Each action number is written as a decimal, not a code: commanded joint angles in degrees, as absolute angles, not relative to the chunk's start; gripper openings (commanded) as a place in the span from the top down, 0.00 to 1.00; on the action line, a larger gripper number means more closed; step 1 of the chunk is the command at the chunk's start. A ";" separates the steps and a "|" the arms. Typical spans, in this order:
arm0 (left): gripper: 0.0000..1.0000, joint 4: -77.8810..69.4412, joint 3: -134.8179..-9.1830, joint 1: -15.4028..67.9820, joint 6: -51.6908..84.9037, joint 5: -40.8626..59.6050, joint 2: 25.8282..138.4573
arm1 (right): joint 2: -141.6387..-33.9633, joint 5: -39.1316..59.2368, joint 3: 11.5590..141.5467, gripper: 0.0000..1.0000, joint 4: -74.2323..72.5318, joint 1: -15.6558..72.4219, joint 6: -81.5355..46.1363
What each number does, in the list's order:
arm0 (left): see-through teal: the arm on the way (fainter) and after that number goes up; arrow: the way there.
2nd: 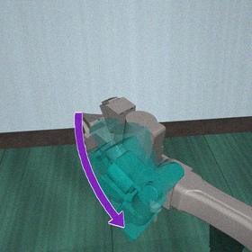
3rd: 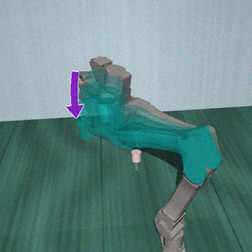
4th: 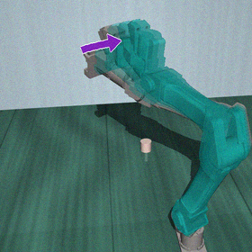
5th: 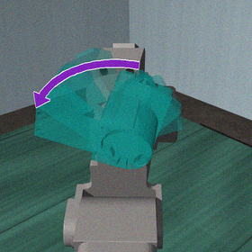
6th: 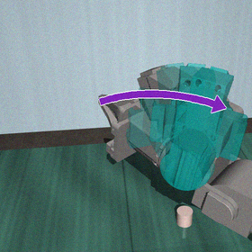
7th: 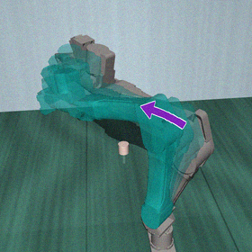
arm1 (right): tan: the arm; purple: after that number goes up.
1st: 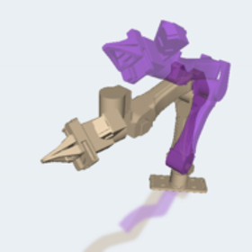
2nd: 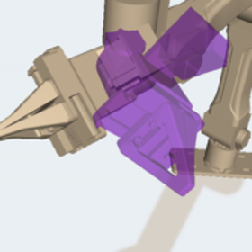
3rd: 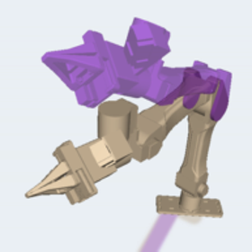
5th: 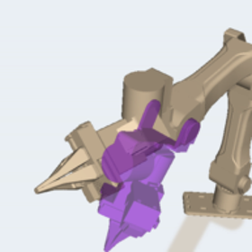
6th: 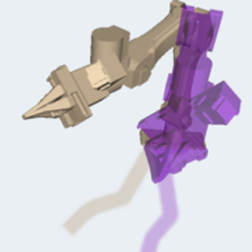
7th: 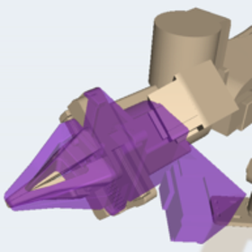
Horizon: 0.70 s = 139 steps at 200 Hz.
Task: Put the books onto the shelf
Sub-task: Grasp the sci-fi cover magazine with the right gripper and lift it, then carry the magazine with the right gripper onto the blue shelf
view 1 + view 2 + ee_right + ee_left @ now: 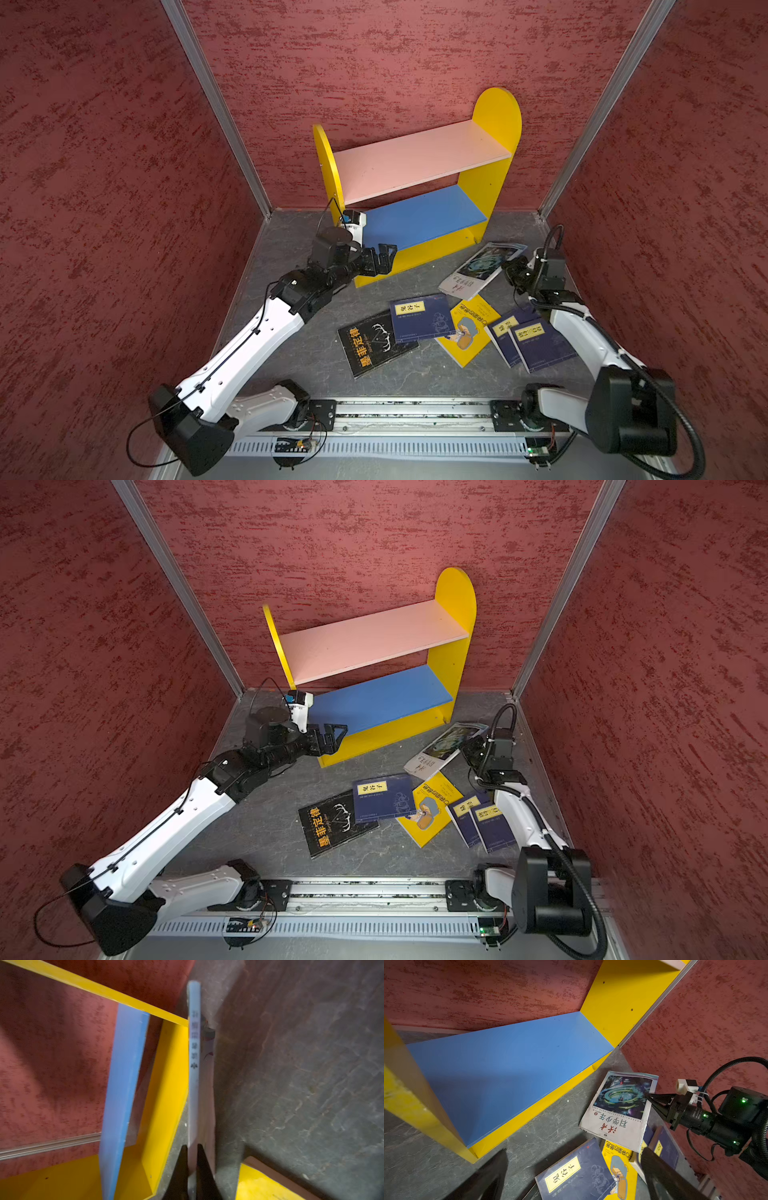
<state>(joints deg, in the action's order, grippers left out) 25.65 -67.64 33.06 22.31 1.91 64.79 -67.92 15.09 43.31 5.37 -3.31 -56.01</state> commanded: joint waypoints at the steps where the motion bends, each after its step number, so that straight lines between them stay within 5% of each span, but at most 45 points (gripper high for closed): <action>1: 0.01 24.04 -69.83 33.04 23.88 5.06 62.49 | -62.84 13.82 49.37 0.99 8.03 -3.30 -59.29; 55: 0.01 22.12 -71.76 31.94 23.07 5.50 59.59 | -58.96 11.25 58.19 1.00 6.58 0.25 -64.21; 139: 0.01 21.59 -70.09 26.51 21.12 5.26 53.17 | -72.85 0.85 71.79 1.00 -6.76 19.17 -69.66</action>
